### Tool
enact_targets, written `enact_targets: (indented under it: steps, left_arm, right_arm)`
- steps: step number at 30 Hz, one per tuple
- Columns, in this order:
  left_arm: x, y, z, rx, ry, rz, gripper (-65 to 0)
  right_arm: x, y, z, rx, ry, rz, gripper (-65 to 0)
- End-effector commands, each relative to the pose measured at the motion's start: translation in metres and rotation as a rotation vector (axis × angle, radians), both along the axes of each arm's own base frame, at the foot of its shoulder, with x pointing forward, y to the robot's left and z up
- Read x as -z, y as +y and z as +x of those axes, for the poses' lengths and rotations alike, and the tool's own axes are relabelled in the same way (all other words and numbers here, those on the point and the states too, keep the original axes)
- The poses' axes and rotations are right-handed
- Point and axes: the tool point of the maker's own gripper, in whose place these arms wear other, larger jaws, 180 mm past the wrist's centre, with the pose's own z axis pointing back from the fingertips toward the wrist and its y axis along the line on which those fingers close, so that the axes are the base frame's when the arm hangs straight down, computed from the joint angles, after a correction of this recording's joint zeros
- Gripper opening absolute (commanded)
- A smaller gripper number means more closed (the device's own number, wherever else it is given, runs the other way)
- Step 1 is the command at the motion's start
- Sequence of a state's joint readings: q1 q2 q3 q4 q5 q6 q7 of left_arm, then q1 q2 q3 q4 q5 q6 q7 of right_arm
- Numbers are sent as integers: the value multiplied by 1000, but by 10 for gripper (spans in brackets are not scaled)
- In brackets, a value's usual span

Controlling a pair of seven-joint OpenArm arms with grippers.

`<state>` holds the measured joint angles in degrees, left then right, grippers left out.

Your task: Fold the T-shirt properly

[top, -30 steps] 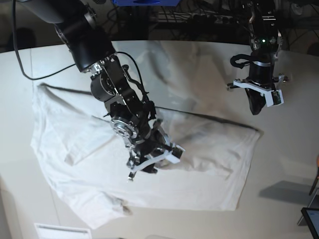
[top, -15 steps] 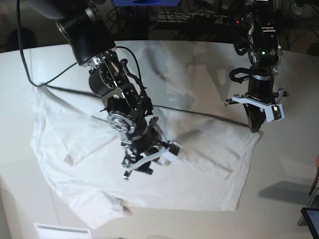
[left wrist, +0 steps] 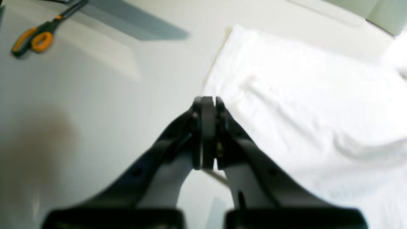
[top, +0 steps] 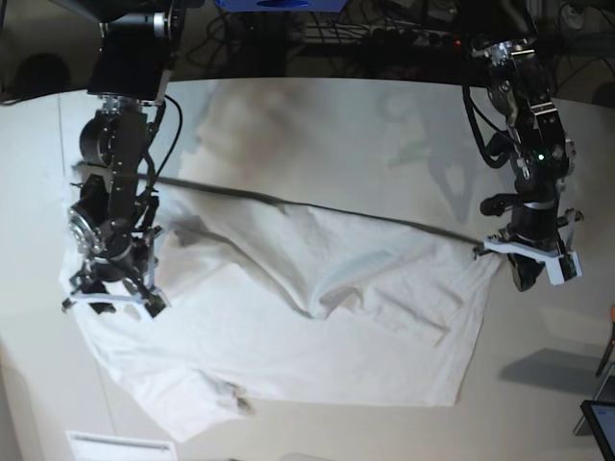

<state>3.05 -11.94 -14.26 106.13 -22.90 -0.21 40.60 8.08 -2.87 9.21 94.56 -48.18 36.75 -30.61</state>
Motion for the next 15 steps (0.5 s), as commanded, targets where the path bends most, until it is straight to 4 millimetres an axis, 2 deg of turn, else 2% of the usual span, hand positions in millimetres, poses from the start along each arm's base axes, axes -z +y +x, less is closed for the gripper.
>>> enact_targets:
  steps: [1, 4, 7, 11, 15]
  left_arm:
    - [-13, 4, 8, -3, -35, 15, -650]
    - [6, -4, 24, 40, 33, 32, -650]
    - [43, -20, 32, 99, 162, 148, -650]
    - [76, -26, 27, 106, 263, 226, -650]
    - [94, -20, 19, 97, 320, 245, -650]
  right_arm:
    - [-10, -6, 1, 12, -30, 1, -373]
    - [0, -9, -9, 15, -1, 30, -373]
    - [9, -6, -18, 11, 15, 58, -373]
    - [18, -6, -28, 12, 41, 58, -373]
    - [24, -6, -34, 14, 58, 58, -373]
